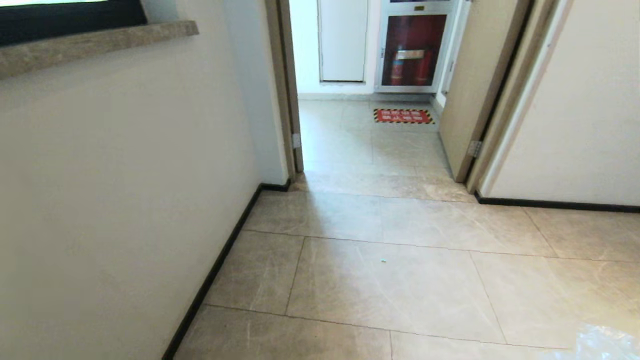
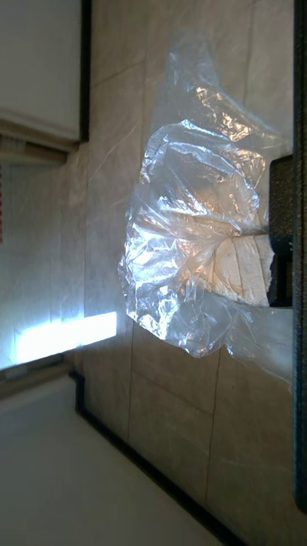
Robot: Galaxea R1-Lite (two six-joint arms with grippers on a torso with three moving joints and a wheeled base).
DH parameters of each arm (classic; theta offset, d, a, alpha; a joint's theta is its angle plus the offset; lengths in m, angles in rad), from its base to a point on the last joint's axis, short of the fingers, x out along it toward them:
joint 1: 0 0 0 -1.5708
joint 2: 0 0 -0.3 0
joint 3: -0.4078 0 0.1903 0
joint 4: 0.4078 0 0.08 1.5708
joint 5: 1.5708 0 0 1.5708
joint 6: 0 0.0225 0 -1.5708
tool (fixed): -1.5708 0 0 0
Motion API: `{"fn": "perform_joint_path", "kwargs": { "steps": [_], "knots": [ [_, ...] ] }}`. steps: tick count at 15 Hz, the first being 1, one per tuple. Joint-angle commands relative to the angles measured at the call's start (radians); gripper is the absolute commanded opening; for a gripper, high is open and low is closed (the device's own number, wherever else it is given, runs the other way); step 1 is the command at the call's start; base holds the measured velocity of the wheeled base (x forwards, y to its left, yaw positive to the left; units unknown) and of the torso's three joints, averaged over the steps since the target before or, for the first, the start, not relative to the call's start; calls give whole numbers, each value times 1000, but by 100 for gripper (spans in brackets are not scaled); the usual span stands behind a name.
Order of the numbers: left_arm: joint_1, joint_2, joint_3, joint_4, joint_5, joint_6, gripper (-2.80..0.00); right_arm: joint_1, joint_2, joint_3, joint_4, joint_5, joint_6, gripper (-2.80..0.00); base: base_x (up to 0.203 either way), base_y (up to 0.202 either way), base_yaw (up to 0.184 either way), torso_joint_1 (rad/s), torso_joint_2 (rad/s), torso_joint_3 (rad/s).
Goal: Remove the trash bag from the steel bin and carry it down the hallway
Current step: Put the trash bag at the door
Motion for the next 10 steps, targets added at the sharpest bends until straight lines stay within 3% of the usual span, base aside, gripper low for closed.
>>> {"fn": "perform_joint_path", "kwargs": {
  "steps": [1, 10],
  "knots": [
    [1, 0, 0, 0, 0, 0, -280, 1, 1, 2, 0, 0, 1, -280, 8, -11, 179, 2, -2, 7],
    [1, 0, 0, 0, 0, 0, -280, 1, 1, 2, 0, 0, -1, -280, 1, -9, 174, 4, 2, 3]
  ]
}}
